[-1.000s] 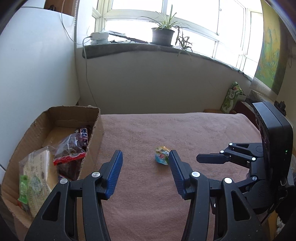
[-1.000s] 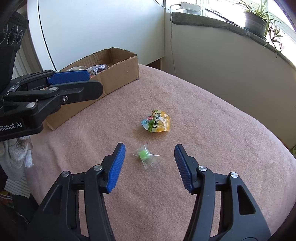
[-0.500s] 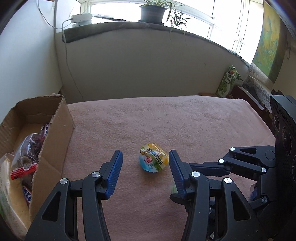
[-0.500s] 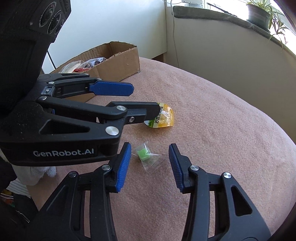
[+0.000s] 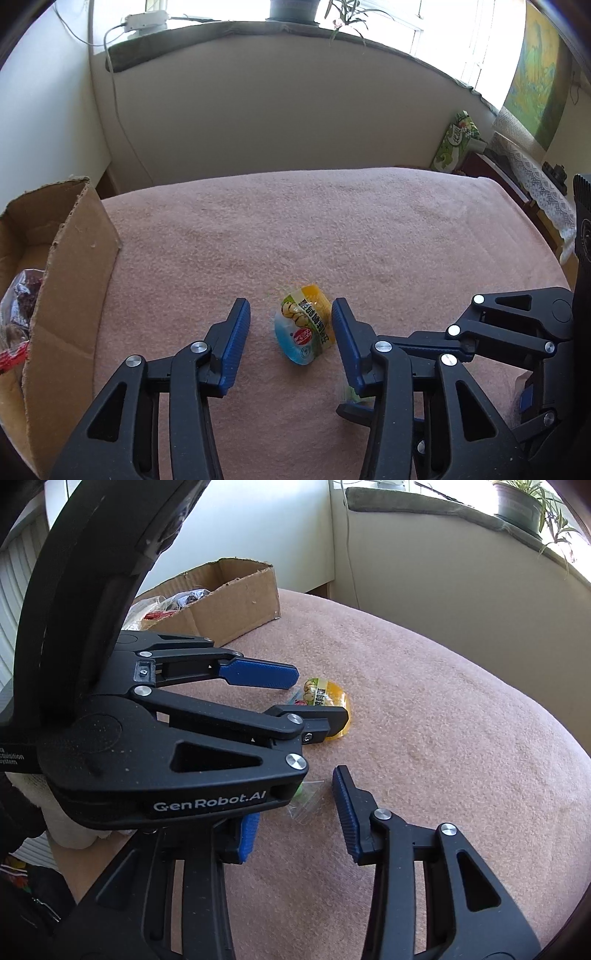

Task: Organize snacks
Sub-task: 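Grasp the yellow-green pouch with the left gripper while the right gripper grasps the small green candy, then carry the pouch in the left gripper while the right gripper carries the small green candy to the box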

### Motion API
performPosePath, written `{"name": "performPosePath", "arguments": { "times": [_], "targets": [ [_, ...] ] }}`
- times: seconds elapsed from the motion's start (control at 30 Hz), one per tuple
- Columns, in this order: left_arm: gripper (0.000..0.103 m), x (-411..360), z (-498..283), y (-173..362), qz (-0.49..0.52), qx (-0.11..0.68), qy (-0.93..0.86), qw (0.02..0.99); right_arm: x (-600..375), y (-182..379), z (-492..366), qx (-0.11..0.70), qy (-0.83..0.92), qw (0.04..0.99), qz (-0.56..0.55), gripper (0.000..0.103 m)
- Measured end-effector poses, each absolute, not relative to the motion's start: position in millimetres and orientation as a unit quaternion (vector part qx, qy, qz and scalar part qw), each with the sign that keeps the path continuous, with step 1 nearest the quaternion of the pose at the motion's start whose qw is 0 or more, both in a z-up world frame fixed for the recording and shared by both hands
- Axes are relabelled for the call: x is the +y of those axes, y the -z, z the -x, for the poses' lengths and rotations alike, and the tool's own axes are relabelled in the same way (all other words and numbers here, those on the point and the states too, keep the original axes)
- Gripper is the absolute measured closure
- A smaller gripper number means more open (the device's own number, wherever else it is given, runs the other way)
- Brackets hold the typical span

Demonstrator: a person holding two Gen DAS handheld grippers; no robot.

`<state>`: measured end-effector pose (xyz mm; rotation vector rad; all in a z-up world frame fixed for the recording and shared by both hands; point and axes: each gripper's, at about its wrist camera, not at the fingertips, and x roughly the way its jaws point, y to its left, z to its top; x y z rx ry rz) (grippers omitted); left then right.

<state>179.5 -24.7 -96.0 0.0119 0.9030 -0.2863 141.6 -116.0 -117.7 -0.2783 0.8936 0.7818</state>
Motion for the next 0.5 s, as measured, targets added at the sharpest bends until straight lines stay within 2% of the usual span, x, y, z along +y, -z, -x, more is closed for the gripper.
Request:
{"name": "performPosePath", "arguments": {
  "times": [0.13,0.27,0.5],
  "targets": [
    [0.077,-27.6,-179.2,96.1,-0.012,0.434,0.145,0.889,-113.3,118.8,-140.5,0.419,-0.367,0.819,0.137,0.070],
    [0.081,-26.4,-179.5,96.0,-0.009,0.432,0.145,0.890,-113.2,118.7,-138.0,0.418,-0.366,0.819,0.141,0.079],
    [0.082,-12.3,-173.5,92.3,0.010,0.426,0.134,0.895,-112.8,118.2,-137.3,0.414,-0.362,0.823,0.143,0.082]
  ]
}}
